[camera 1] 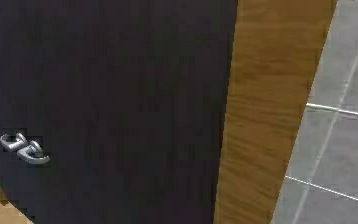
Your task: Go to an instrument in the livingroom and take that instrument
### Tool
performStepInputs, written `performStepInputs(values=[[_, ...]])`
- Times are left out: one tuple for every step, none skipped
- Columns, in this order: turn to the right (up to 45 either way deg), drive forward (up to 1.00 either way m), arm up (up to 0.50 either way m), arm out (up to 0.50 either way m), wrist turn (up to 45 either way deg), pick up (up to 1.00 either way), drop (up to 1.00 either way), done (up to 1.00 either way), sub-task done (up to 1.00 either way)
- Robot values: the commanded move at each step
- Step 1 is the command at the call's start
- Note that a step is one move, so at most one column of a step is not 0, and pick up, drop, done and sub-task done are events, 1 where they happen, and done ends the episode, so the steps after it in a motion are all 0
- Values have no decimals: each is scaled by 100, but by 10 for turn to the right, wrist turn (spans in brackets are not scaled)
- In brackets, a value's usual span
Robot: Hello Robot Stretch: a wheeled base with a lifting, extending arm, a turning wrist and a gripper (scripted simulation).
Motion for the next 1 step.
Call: performStepInputs(values=[[-450,0,0,0,0,0,0,0,0]])
